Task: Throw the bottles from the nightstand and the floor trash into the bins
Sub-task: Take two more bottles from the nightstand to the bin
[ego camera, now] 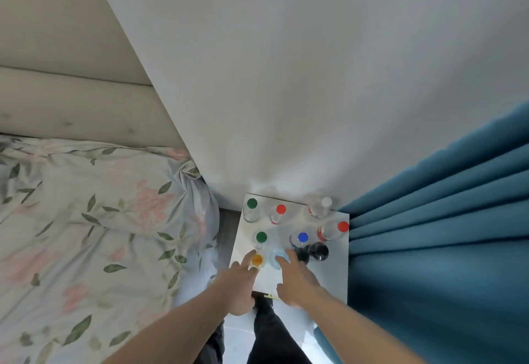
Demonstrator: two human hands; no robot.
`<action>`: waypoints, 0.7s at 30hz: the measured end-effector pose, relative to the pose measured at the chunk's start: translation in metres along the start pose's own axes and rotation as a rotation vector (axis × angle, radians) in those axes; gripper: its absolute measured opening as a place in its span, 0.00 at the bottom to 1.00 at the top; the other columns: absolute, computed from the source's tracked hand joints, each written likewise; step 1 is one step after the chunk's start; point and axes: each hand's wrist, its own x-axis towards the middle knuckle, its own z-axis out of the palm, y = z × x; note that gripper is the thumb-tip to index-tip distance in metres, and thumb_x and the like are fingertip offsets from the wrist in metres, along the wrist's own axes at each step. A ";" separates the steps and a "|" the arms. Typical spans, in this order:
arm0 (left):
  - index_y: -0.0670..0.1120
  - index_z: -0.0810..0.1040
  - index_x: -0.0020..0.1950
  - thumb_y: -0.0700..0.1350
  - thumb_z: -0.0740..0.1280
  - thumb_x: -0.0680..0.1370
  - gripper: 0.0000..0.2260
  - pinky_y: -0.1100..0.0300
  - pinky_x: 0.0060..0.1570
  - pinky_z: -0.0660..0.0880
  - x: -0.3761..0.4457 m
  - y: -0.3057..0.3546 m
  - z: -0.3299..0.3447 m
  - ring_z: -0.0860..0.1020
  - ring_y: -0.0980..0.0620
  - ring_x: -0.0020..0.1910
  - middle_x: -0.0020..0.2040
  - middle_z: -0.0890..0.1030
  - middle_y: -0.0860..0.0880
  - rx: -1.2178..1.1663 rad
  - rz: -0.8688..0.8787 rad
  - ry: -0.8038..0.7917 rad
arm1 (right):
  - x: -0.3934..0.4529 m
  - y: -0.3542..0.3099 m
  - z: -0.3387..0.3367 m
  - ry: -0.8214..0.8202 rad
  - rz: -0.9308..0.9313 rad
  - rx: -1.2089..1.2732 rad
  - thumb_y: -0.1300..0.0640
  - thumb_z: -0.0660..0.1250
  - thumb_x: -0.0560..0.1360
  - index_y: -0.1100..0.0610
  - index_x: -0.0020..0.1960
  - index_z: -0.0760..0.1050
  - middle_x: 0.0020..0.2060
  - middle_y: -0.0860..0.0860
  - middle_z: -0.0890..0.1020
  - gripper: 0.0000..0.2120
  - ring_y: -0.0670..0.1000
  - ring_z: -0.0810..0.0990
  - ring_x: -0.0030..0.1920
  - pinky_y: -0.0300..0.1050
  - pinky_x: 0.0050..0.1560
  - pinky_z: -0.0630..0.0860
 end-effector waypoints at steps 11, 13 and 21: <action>0.47 0.70 0.74 0.41 0.66 0.76 0.25 0.50 0.64 0.75 0.047 0.013 0.018 0.74 0.44 0.63 0.82 0.51 0.52 -0.162 -0.085 0.013 | 0.067 0.024 0.019 -0.089 -0.073 0.009 0.65 0.69 0.76 0.54 0.73 0.69 0.74 0.52 0.62 0.28 0.61 0.75 0.66 0.50 0.63 0.77; 0.46 0.74 0.71 0.40 0.67 0.76 0.22 0.51 0.60 0.78 0.048 0.014 0.016 0.76 0.45 0.57 0.77 0.57 0.52 -0.191 -0.096 0.035 | 0.067 0.026 0.016 -0.070 -0.075 0.011 0.69 0.70 0.75 0.53 0.70 0.73 0.70 0.49 0.64 0.26 0.57 0.79 0.60 0.42 0.54 0.77; 0.54 0.82 0.61 0.36 0.65 0.78 0.17 0.61 0.52 0.76 -0.006 0.017 -0.001 0.78 0.51 0.57 0.71 0.67 0.55 -0.340 -0.194 0.216 | 0.027 0.032 -0.014 0.052 -0.227 0.067 0.65 0.69 0.77 0.48 0.60 0.76 0.62 0.46 0.69 0.16 0.54 0.80 0.53 0.43 0.53 0.78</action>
